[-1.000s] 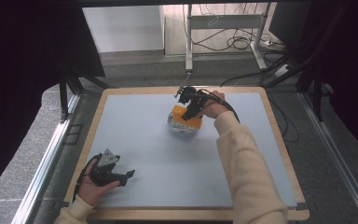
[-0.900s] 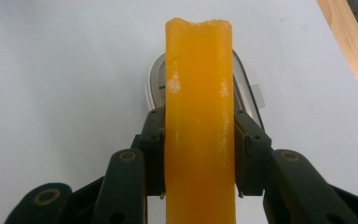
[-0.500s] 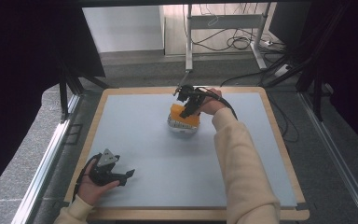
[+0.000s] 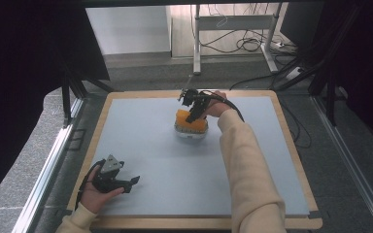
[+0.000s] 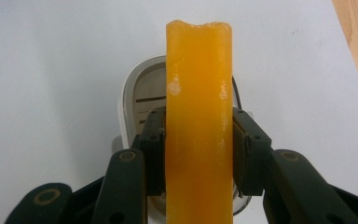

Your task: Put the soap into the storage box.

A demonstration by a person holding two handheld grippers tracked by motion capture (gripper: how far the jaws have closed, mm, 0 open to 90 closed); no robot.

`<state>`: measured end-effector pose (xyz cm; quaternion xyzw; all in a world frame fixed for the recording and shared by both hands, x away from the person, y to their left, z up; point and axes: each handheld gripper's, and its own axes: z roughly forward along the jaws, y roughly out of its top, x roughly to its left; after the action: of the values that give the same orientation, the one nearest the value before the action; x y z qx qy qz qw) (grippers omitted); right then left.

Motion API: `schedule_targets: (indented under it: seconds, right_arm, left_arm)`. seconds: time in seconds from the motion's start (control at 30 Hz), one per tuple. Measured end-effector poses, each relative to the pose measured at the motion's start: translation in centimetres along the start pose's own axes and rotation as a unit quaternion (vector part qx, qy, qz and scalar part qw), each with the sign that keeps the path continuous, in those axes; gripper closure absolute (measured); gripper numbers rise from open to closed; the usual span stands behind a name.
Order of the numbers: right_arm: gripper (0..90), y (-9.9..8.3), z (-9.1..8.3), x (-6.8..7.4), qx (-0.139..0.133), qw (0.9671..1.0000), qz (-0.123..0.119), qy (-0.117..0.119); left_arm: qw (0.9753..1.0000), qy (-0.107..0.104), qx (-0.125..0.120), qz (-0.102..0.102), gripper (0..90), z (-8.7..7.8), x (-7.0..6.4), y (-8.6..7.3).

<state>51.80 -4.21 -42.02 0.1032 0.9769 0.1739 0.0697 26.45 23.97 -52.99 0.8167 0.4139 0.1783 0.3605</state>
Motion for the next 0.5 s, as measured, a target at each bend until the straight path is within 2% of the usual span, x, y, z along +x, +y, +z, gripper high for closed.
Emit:
schedule_targets:
  seconds: [0.2, 0.27, 0.5]
  right_arm:
    - [61.0, -0.09, 0.61, -0.14, 0.0, 0.9999, -0.013, 0.007]
    - [58.3, -0.22, 0.36, -0.28, -0.021, 0.9998, -0.003, 0.001]
    - [48.9, -0.22, 0.24, -0.04, -0.018, 0.9996, 0.0, -0.021]
  left_arm:
    - [1.0, 0.0, 0.0, -0.001, 17.2, 0.02, 0.07, -0.03]
    - [1.0, 0.0, 0.001, 0.0, 17.2, 0.03, 0.04, -0.03]
    - [1.0, -0.002, 0.002, 0.001, 17.2, 0.01, -0.05, -0.01]
